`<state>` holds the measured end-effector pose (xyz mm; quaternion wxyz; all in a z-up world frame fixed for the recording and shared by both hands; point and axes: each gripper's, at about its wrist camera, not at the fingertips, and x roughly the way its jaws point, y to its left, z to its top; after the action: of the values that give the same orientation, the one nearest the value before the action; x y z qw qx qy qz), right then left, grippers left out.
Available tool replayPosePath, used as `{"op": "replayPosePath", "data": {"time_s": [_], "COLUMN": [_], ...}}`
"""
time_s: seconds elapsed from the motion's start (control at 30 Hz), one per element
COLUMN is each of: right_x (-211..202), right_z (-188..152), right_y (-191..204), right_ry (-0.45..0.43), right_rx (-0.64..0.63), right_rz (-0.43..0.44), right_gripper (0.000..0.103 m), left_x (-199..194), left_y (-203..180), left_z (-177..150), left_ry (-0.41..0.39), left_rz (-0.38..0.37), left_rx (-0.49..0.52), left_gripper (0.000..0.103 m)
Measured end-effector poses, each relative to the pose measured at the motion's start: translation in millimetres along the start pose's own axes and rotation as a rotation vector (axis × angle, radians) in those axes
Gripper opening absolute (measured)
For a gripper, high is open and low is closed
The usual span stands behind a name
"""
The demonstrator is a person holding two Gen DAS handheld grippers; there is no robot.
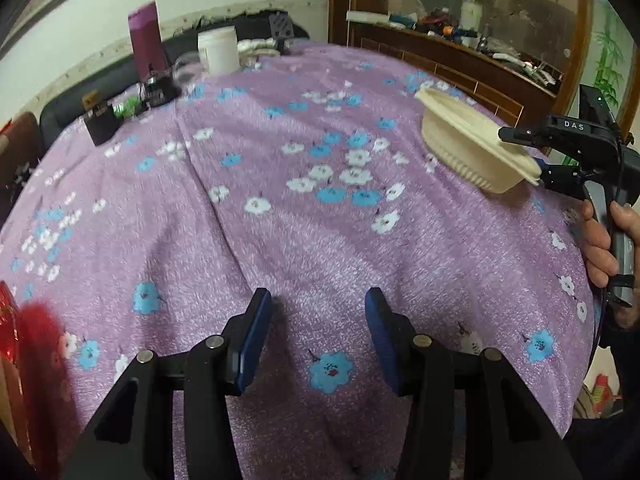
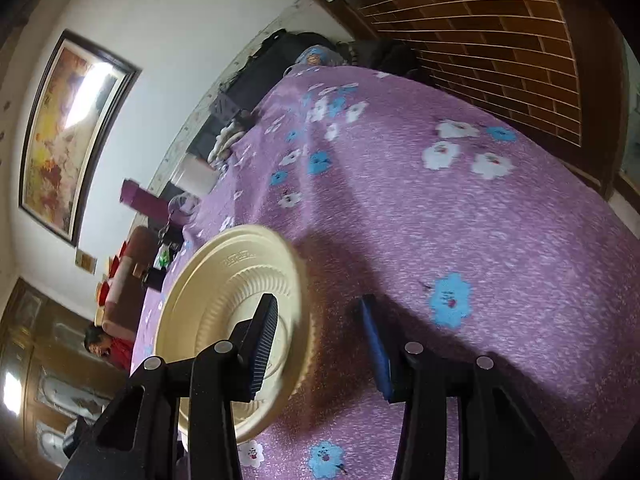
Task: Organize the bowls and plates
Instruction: 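Carry the beige bowl with the right tool toward the left tool, set it down, open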
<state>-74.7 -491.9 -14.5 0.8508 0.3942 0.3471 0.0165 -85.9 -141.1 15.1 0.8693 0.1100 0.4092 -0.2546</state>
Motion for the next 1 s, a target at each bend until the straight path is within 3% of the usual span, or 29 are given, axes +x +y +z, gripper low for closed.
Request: {"op": "replayPosePath", "data": {"time_s": [0.13, 0.23, 0.33, 0.47, 0.5, 0.57, 0.7, 0.8, 0.9, 1.0], "right_x": [-16, -15, -11, 6, 10, 18, 33, 48, 68, 90], "right_z": [-6, -8, -7, -5, -4, 0, 8, 4, -8, -30], "right_y": [6, 2, 0, 5, 11, 24, 62, 99, 133, 164], "right_ry": [-0.073, -0.040, -0.021, 0.054, 0.066, 0.106, 0.204, 0.275, 0.409, 0.488], "right_rx": [-0.044, -0.021, -0.004, -0.021, -0.054, -0.116, -0.255, -0.388, -0.490, -0.603], "right_rz": [0.024, 0.042, 0.039, -0.027, -0.055, -0.091, -0.037, -0.007, 0.100, 0.140], "right_gripper": [0.046, 0.048, 0.048, 0.045, 0.034, 0.024, 0.013, 0.011, 0.011, 0.012], "left_x": [6, 8, 6, -3, -8, -16, -37, -57, -77, -88], "left_y": [1, 5, 3, 7, 9, 12, 26, 42, 55, 64], "left_z": [0, 1, 0, -5, -8, -12, -16, -15, -13, -8], "left_ry": [0.036, 0.050, 0.043, 0.016, 0.003, -0.015, -0.039, -0.070, -0.107, -0.129], "left_rz": [0.000, -0.020, 0.006, 0.016, 0.018, 0.019, 0.008, -0.007, -0.020, -0.020], "left_rx": [-0.004, -0.023, -0.019, -0.032, -0.032, -0.028, -0.042, -0.080, -0.114, -0.136], "left_gripper": [0.048, 0.050, 0.051, 0.054, 0.055, 0.057, 0.060, 0.062, 0.067, 0.070]}}
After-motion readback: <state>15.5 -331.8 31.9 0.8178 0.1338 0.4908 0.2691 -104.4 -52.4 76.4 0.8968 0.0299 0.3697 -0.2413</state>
